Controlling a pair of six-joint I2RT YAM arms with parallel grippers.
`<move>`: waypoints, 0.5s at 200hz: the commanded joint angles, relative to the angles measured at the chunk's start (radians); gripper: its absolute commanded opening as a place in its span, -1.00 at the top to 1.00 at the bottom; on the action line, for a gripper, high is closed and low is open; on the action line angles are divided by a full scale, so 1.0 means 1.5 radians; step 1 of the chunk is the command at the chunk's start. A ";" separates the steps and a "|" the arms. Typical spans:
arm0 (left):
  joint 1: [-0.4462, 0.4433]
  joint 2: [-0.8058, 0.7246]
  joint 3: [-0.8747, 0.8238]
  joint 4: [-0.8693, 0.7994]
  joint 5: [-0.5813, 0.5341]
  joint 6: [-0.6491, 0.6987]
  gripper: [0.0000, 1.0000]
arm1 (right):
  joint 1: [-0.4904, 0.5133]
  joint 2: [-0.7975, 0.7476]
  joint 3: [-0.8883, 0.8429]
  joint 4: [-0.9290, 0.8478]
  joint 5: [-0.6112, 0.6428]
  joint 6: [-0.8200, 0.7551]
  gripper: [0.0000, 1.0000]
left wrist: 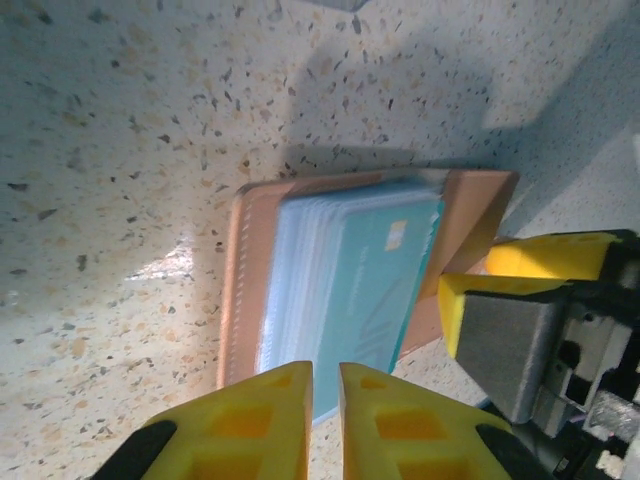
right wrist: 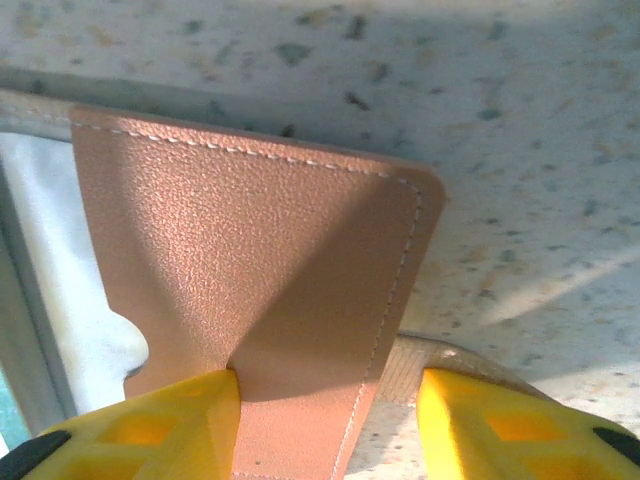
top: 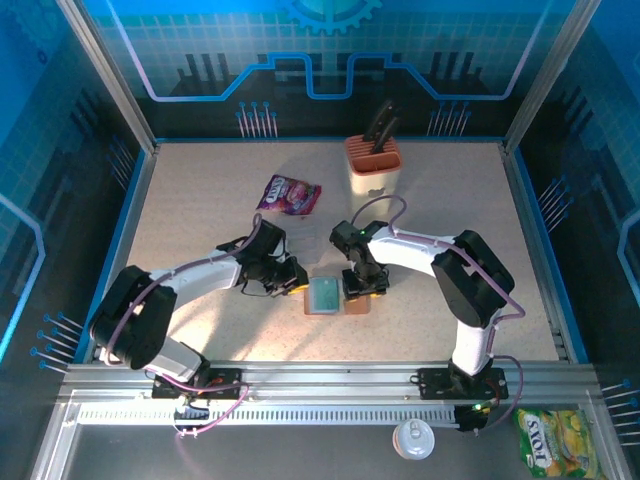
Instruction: Take the credit cards out of the card holder
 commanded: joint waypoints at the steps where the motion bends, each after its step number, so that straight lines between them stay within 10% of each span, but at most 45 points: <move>1: 0.009 -0.035 -0.012 -0.034 -0.025 0.014 0.68 | 0.035 0.038 0.009 0.037 -0.046 0.016 0.00; 100: -0.011 -0.052 -0.041 -0.033 -0.013 -0.009 0.69 | 0.054 0.002 0.031 0.004 -0.041 0.047 0.02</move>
